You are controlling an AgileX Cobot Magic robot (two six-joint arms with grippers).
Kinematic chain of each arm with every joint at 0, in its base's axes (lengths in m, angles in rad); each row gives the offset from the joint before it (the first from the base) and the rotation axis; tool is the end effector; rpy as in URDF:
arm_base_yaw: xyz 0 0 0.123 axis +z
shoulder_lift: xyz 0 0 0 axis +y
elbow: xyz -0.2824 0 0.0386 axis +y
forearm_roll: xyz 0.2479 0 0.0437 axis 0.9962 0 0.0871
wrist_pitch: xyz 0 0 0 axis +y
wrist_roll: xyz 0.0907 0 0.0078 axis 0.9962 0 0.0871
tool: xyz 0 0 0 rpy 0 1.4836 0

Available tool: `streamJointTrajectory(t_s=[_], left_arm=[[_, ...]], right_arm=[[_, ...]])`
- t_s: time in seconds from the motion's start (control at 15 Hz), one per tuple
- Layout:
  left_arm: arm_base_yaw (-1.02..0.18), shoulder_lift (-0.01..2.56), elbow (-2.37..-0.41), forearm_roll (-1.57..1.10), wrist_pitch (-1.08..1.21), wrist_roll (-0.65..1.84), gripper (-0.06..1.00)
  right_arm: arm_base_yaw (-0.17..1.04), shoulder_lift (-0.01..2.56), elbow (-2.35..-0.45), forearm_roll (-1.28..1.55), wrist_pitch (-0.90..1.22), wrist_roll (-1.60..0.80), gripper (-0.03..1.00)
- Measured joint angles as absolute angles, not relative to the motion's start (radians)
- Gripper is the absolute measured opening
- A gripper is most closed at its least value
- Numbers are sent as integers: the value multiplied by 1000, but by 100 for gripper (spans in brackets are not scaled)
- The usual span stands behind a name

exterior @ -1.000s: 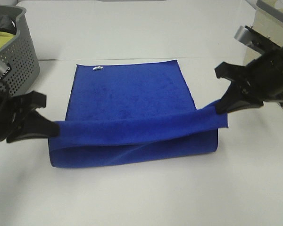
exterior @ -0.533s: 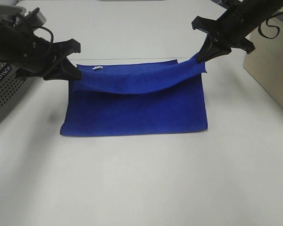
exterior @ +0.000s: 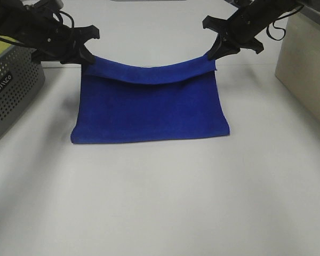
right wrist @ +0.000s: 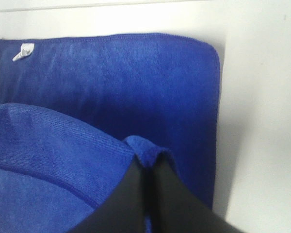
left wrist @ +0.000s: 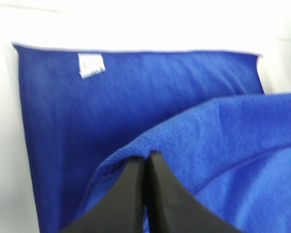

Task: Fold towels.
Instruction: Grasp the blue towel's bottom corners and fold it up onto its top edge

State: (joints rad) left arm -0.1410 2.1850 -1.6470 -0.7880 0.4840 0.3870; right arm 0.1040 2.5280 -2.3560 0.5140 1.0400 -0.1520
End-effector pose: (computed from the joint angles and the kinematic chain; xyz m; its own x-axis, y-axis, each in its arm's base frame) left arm 0.4799 -0.0985 0.1800 -0.7931 -0.2055 -0.5734 0.1000 0.8847 -0.4554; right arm 0.5379 0.0950 0.1826 -0.8996 0.0209 -0.4361 -0.1874 0.8838 0.4288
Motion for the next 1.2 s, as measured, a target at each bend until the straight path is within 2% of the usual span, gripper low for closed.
streamJointTrajectory(t_s=[0.2, 0.6, 0.67, 0.73, 0.8, 0.93, 1.0, 1.07, 1.2], left_arm=[[-139, 2269, -1748, -785, 428, 407, 0], [-147, 2391, -1762, -793, 194, 449, 0], [-153, 2402, -1762, -795, 166, 451, 2], [-153, 2402, -1762, -796, 164, 451, 8], [-153, 2402, -1762, -796, 156, 451, 19], [-153, 2402, -1762, -788, 148, 451, 53], [-153, 2397, -1762, -754, 147, 451, 66], [-152, 2388, -1762, -708, 157, 452, 73], [-140, 2366, -1762, -646, 261, 450, 76]], right_arm=[[104, 2582, -2383, 515, 921, -153, 0], [110, 2665, -2383, 525, 732, -179, 0], [115, 2679, -2383, 538, 708, -179, 4], [115, 2683, -2383, 544, 706, -179, 11], [115, 2683, -2383, 546, 704, -179, 24], [115, 2683, -2383, 543, 707, -179, 55], [115, 2674, -2383, 527, 726, -179, 67], [115, 2655, -2383, 494, 783, -179, 73], [115, 2601, -2383, 422, 918, -179, 77]])
